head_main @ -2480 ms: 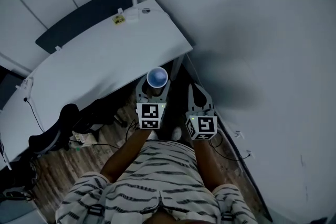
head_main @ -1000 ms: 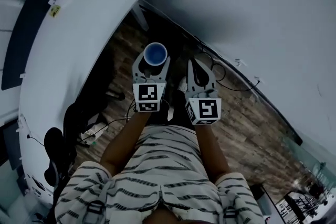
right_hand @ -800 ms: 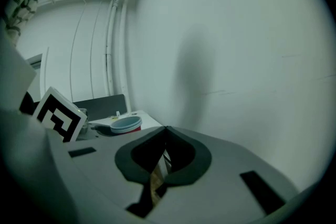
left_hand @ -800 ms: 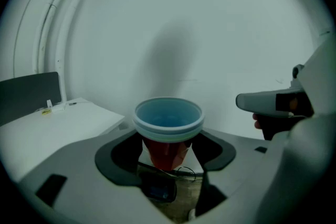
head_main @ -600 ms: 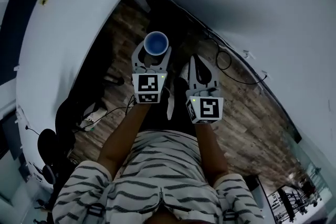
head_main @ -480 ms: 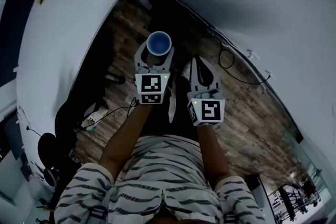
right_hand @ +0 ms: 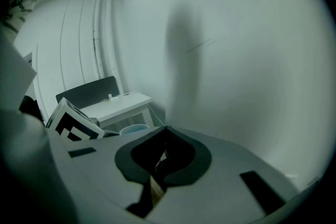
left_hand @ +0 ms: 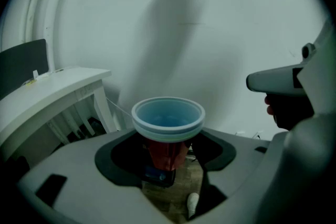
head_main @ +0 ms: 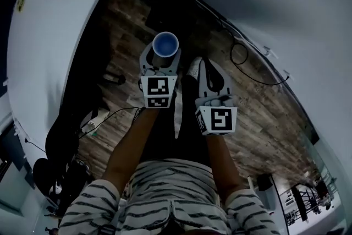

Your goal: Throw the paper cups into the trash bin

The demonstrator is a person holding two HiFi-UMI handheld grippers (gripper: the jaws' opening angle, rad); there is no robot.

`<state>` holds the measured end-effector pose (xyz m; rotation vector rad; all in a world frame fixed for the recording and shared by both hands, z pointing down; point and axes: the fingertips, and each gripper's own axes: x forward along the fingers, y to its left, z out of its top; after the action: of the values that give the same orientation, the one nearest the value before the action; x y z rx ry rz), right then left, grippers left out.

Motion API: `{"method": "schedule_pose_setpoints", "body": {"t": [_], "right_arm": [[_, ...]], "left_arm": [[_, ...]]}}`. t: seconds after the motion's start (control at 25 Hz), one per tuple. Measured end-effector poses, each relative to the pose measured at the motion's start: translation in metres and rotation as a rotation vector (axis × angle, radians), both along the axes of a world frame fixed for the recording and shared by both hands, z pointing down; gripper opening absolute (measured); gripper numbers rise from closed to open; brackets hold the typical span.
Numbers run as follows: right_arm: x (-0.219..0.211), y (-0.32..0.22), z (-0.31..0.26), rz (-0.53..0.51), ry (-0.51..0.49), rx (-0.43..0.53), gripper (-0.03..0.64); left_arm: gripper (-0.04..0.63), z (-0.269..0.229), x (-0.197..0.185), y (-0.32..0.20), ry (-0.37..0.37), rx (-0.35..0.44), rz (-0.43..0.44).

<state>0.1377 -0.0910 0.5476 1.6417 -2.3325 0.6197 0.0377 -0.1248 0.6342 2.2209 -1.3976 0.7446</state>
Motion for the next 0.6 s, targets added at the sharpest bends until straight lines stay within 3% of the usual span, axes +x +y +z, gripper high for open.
{"method": "schedule_pose_setpoints", "body": {"t": [0.32, 0.6], "right_arm": [[0.005, -0.018, 0.051, 0.014, -0.007, -0.027, 0.009], [0.004, -0.028, 0.094, 0.054, -0.017, -0.062, 0.009]], "left_arm": [[0.309, 0.072, 0.010, -0.013, -0.021, -0.064, -0.002], [0.308, 0.128, 0.004, -0.014, 0.003, -0.122, -0.006]]}}
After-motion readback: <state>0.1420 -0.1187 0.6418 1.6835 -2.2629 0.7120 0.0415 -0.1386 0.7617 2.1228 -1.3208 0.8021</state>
